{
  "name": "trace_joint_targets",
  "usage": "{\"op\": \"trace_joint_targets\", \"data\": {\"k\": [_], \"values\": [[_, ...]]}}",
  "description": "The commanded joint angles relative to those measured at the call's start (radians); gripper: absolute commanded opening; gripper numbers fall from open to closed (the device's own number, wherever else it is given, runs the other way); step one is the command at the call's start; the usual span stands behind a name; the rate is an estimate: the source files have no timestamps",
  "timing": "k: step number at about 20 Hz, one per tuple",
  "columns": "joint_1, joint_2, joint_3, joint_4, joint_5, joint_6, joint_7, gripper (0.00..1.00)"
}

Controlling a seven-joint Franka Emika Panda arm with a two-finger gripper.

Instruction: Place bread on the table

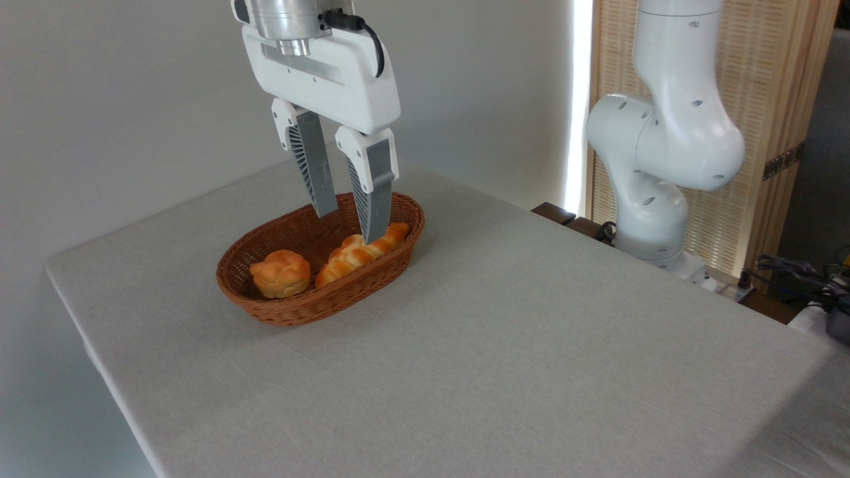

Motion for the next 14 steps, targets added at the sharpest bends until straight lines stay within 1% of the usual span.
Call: {"op": "trace_joint_targets", "data": {"k": [1,14], "values": [[-0.004,0.009,0.001,0.019,-0.015,-0.017,-0.005,1.00],[-0.006,0.004,-0.006,0.010,-0.015,-0.013,-0.003,1.00]]}}
